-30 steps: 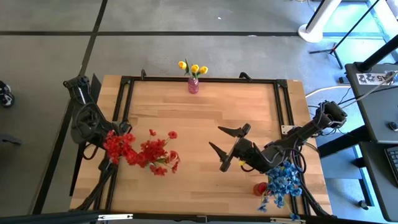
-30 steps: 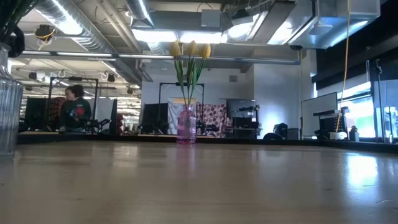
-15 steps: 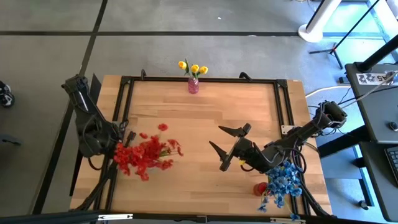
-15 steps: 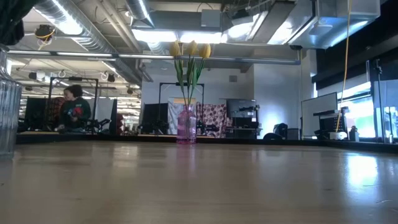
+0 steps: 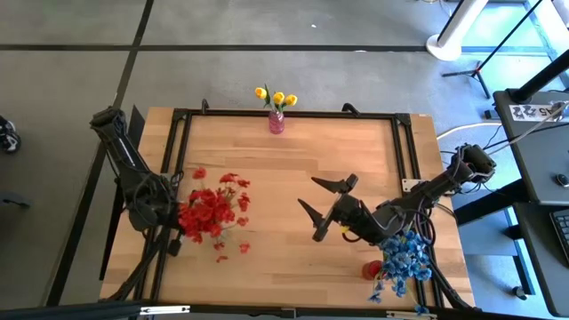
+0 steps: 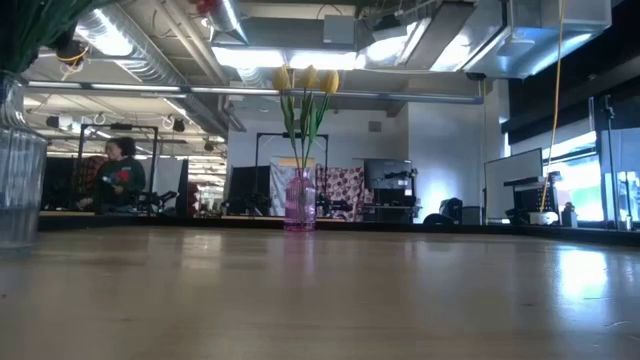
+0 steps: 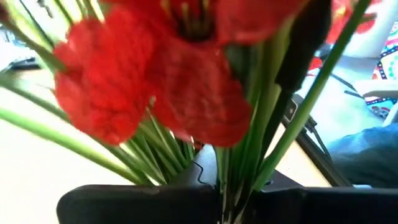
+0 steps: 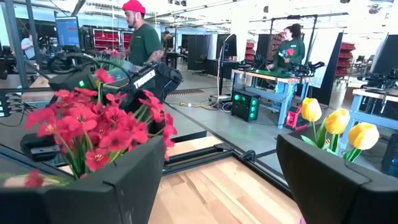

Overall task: Sort flowers into vase by color
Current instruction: Put the red flowers into the transparent vase

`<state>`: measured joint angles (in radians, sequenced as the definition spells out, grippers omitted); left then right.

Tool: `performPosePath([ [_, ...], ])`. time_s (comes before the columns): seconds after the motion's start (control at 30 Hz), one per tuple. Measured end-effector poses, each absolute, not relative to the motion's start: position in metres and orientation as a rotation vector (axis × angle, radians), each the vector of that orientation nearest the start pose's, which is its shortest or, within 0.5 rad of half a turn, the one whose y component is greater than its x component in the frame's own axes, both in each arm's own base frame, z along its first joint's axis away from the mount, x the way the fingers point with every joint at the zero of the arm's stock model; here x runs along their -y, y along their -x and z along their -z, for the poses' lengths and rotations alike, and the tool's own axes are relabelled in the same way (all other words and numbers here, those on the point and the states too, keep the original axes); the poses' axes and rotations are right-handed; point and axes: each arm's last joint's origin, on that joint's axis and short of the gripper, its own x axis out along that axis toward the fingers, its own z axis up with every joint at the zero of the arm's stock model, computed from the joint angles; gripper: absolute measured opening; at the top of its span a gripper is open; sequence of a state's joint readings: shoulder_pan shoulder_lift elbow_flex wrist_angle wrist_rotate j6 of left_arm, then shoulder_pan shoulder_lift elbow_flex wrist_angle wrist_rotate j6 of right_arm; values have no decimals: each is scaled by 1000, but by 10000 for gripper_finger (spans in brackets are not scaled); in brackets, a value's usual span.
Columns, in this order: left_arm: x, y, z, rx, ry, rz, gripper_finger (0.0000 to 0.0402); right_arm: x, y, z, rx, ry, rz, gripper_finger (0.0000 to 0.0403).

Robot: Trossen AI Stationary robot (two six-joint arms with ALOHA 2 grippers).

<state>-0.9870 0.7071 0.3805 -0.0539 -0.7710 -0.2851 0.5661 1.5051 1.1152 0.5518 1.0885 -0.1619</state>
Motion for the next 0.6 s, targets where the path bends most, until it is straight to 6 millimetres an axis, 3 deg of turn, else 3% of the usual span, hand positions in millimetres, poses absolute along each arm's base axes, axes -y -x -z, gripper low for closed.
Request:
performPosePath([
  [0.27,115,-100,-217,-283,55,163,19,-151,-297,-342,71,28,546,308],
  [0.6,108,-93,-251,-398,127,226,133,-150,-299,-342,73,19,518,308],
])
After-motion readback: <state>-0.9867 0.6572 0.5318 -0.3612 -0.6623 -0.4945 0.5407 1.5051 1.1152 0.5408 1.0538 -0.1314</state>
